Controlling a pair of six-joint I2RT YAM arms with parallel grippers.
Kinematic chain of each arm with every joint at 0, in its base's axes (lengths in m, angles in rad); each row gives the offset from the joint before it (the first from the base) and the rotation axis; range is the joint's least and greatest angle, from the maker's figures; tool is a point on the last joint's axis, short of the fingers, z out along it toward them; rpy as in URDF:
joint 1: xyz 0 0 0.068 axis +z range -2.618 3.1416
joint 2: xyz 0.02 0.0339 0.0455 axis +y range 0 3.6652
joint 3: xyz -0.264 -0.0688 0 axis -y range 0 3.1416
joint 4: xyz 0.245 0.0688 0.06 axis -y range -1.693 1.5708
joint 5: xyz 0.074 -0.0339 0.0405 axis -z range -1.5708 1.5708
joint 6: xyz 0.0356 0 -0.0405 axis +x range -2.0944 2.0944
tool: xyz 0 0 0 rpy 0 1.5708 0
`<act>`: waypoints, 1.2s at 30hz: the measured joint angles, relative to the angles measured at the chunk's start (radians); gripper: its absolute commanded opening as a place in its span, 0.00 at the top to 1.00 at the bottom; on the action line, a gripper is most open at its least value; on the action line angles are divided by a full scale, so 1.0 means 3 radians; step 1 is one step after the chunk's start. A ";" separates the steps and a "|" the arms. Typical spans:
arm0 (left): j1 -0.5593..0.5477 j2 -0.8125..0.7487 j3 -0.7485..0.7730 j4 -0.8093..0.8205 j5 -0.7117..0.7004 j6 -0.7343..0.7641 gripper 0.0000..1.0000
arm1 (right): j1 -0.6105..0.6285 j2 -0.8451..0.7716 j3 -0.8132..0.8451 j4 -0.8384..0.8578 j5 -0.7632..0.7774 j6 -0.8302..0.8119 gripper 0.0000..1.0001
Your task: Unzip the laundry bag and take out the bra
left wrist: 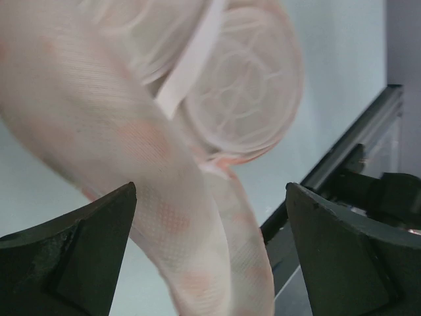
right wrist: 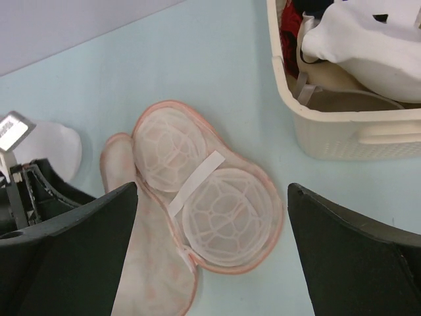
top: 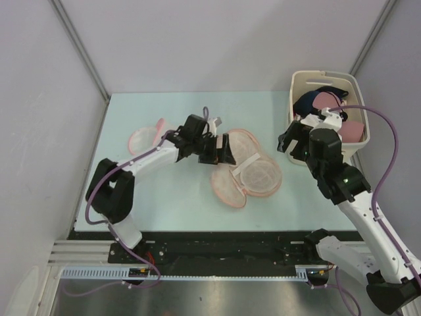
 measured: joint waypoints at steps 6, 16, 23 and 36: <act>-0.0170 0.0174 0.0694 0.0317 0.0563 -0.0123 0.00 | 0.0000 -0.0083 0.0000 -0.0088 0.0075 0.0001 0.00; 0.0053 -0.0561 0.0572 0.0184 0.0066 0.0015 0.01 | 0.0000 -0.0198 -0.0072 -0.0223 0.0123 0.0001 0.00; -0.0061 0.0220 0.0256 0.0060 -0.0355 -0.0019 0.02 | 0.0015 -0.0210 -0.0130 -0.0230 0.0075 0.0064 0.00; -0.0098 0.0898 0.0326 0.0103 -0.0777 -0.0254 0.25 | 0.0081 -0.0206 -0.0237 -0.0301 0.0014 0.0131 0.00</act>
